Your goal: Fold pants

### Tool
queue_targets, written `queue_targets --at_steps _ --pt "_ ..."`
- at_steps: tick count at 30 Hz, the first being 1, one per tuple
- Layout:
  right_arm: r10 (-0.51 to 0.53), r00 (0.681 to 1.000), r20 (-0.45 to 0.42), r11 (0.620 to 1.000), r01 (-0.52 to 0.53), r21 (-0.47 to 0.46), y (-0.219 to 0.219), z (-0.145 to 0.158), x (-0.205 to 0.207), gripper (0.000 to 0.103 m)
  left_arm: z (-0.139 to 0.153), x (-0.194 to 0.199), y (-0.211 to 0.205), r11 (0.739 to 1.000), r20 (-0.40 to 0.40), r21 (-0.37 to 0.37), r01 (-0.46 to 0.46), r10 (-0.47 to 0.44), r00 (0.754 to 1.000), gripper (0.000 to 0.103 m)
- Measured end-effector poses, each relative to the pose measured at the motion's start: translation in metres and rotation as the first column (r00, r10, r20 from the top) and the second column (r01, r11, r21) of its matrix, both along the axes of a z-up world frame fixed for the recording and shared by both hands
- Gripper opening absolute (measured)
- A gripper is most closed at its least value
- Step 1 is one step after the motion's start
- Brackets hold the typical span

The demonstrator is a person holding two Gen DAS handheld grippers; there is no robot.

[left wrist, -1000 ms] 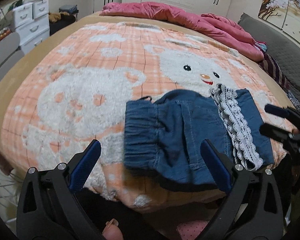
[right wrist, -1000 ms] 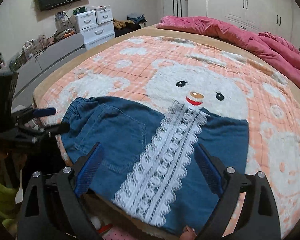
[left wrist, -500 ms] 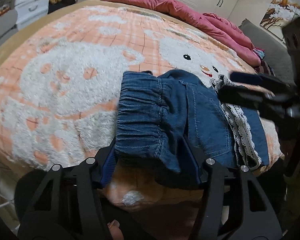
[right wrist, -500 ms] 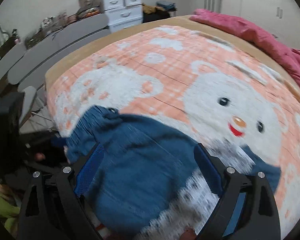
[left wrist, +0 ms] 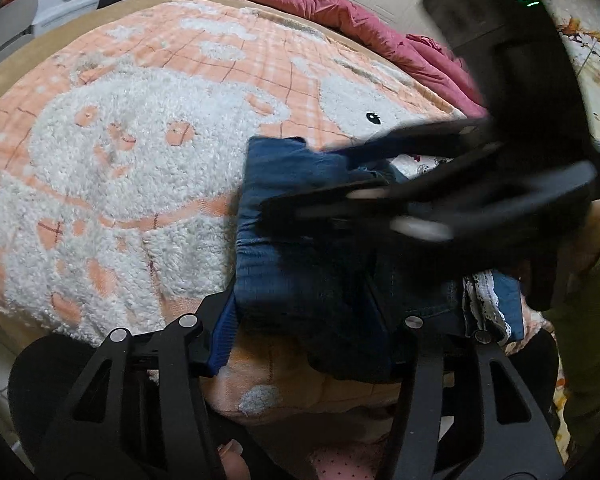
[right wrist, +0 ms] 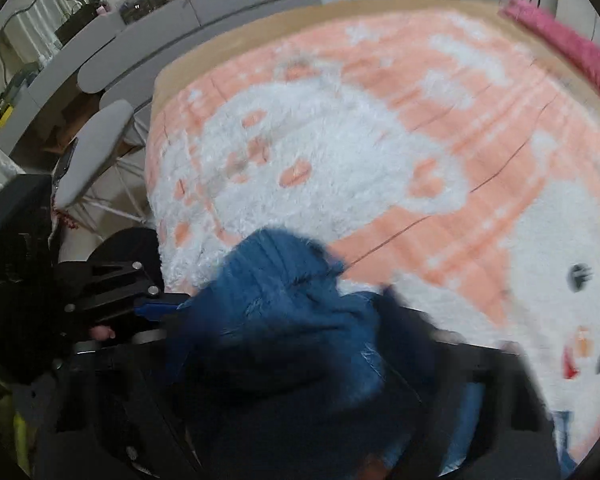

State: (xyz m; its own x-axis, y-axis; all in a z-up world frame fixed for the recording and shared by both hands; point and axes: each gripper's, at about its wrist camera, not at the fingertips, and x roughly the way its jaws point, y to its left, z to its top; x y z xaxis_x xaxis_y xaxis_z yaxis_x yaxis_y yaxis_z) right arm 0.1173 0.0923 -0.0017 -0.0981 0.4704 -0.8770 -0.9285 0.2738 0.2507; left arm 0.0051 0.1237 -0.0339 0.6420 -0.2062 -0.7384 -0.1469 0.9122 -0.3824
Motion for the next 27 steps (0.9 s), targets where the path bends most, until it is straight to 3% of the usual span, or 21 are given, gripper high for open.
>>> queue_targets --at_steps 2,3,5,8,11,14,16,17,18,27 --pt "-0.021 1.0 -0.015 0.999 0.021 0.038 -0.009 0.003 0.003 0.042 -0.002 -0.001 0.004 0.999 -0.006 -0.033 -0.003 0.003 1.0 0.047" --pt "-0.034 0.999 -0.029 0.997 0.036 0.065 -0.015 0.007 0.005 0.034 -0.001 -0.002 0.007 0.999 -0.004 -0.053 -0.004 0.004 1.0 0.051" --pt "-0.053 0.996 -0.071 0.988 0.063 0.138 -0.034 0.019 0.012 0.029 0.002 -0.004 0.008 0.998 0.01 -0.064 -0.005 0.006 1.0 0.063" --pt "-0.05 0.994 -0.101 0.966 0.074 0.248 -0.06 0.038 0.015 0.029 0.009 -0.007 0.008 0.996 0.041 -0.086 -0.002 0.006 0.999 0.075" --pt "-0.042 0.993 -0.106 0.943 0.074 0.325 -0.083 0.049 0.017 0.029 0.013 -0.005 0.003 0.991 0.063 -0.131 0.015 -0.007 0.998 0.081" --pt "-0.05 0.993 -0.107 0.918 0.088 0.387 -0.105 0.058 0.019 0.029 0.012 0.003 -0.001 0.966 0.071 -0.255 0.04 -0.023 0.997 0.081" --pt "-0.058 0.994 -0.097 0.907 0.093 0.411 -0.117 0.066 0.023 0.029 0.009 0.009 -0.006 0.944 0.072 -0.323 0.062 -0.041 0.997 0.074" --pt "-0.061 0.995 -0.082 0.905 0.09 0.416 -0.124 0.069 0.024 0.029 0.01 0.011 -0.008 0.93 0.075 -0.359 0.076 -0.053 0.996 0.052" --pt "-0.071 0.996 -0.056 0.902 0.088 0.422 -0.131 0.073 0.024 0.029 0.012 0.013 -0.014 0.918 0.077 -0.386 0.087 -0.062 0.995 0.047" --pt "-0.155 0.986 -0.065 0.848 0.166 0.504 -0.215 0.073 0.045 0.037 0.055 0.026 -0.083 0.959 0.132 -0.224 0.171 -0.144 0.981 0.045"
